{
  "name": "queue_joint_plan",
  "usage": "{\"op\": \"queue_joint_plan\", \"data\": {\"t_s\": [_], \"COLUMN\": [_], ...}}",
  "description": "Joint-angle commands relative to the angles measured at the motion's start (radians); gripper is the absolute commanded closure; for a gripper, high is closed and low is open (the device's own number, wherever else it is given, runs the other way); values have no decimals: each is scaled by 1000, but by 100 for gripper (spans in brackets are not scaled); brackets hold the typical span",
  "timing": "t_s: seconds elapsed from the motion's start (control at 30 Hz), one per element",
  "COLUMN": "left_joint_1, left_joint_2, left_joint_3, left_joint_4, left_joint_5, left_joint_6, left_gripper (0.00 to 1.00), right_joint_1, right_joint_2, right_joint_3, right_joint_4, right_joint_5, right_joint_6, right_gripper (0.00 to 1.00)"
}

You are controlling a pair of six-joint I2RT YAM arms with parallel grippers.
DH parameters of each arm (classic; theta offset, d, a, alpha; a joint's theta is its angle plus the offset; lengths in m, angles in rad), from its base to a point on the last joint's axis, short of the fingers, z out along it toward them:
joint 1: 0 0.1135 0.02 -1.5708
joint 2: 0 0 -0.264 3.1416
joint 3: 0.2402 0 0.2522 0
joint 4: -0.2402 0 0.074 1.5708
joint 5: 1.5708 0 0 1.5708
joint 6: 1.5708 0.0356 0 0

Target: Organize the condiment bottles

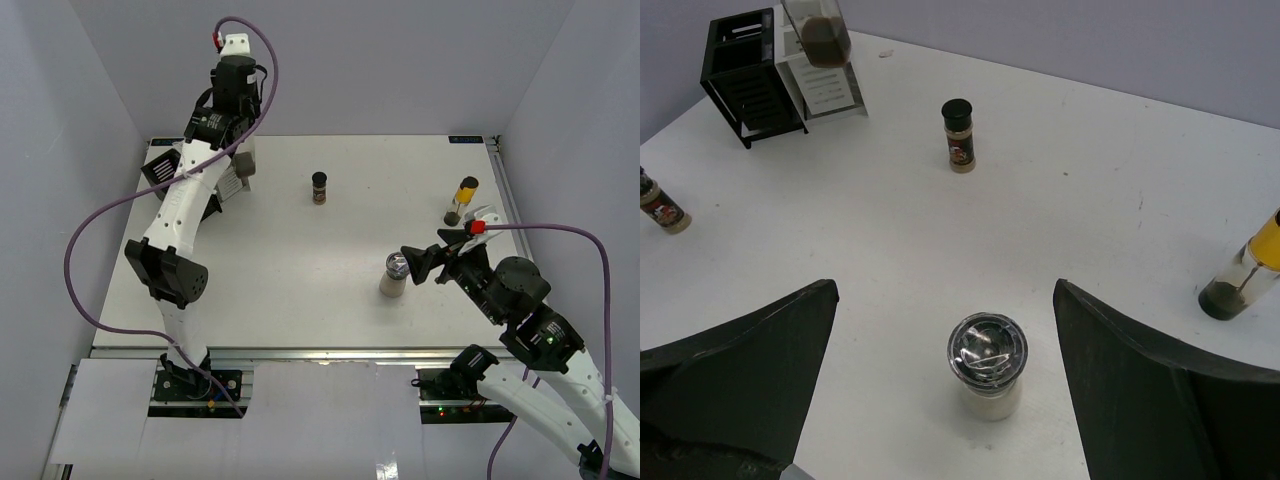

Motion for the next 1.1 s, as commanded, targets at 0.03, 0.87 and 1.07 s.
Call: {"op": "queue_joint_plan", "data": {"t_s": [0.03,0.87,1.07], "left_joint_1": [86,312,313], "left_joint_2": [-25,138,144], "left_joint_3": [113,138,106], "left_joint_4": [233,479,484], "left_joint_5": [-84,46,38], "left_joint_6": [108,84,74], "left_gripper": [100,100,100], "right_joint_1": [3,3,4], "right_joint_2": [4,97,100], "right_joint_3": [-9,-3,-14], "right_joint_4": [39,53,67], "right_joint_5": [-26,-62,-65], "right_joint_6": [9,29,33], "right_gripper": [5,5,5]}}
